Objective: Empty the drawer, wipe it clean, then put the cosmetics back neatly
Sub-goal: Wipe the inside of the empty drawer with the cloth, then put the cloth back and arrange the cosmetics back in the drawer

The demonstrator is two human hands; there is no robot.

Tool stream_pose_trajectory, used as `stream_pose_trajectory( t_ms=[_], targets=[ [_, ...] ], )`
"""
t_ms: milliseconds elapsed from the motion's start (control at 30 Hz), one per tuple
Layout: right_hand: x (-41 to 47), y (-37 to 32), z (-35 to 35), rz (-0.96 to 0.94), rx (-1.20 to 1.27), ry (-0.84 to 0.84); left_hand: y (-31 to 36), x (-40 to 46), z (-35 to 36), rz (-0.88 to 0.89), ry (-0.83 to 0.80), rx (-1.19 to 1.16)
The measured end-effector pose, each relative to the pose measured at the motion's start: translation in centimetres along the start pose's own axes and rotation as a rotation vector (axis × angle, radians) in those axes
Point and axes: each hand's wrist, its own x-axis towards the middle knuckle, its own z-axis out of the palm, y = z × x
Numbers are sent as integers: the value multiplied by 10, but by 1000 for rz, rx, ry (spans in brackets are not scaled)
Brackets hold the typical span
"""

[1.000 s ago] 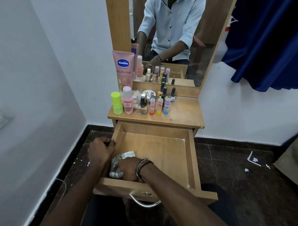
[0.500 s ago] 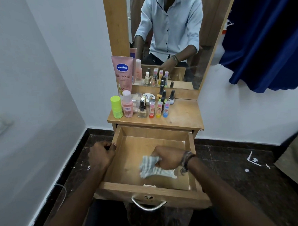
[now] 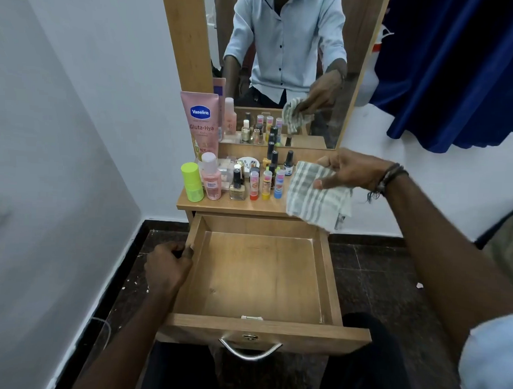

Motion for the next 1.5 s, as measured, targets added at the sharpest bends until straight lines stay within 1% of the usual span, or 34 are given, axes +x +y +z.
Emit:
stream_pose_trajectory(
  t_ms=[100,200,367,433,500,567,600,700,767,800,933,1033,1233,1400,1500],
  targets=[
    [20,8,-22,59,-93,22,0,0,0,-14,8,-10],
    [33,12,-31,74,-149,12,0,1,1,-22,2,-10],
    [33,10,-42,98,119,-201,-1,3,3,-11,9,5],
    [33,15,-45,79,159,-207,-1,3,3,-13,9,6],
    [34,21,-45,93,180,-124,-1,3,3,-8,17,9],
    [37,26,-41,125,186,27,0,2,4,-5,15,17],
    [40,30,-37,136,131,123,-1,2,4,-1,13,19],
    [56,40,-18,174,-180,395,-3,3,5,8,8,10],
    [63,47,-5,192,-182,553,-4,3,5,3,15,16],
    [67,51,0,191,-154,596,-4,3,5,1,20,21],
    [71,66,16,211,-134,620,-5,4,6,-15,7,16],
    [70,74,19,236,-117,673,-8,7,7,-16,11,26],
    [59,76,19,303,-219,686,-6,6,7,17,35,38],
    [47,56,38,245,-414,706,-3,4,6,33,38,34],
    [45,46,53,272,-586,695,-4,4,6,36,41,34]
  ],
)
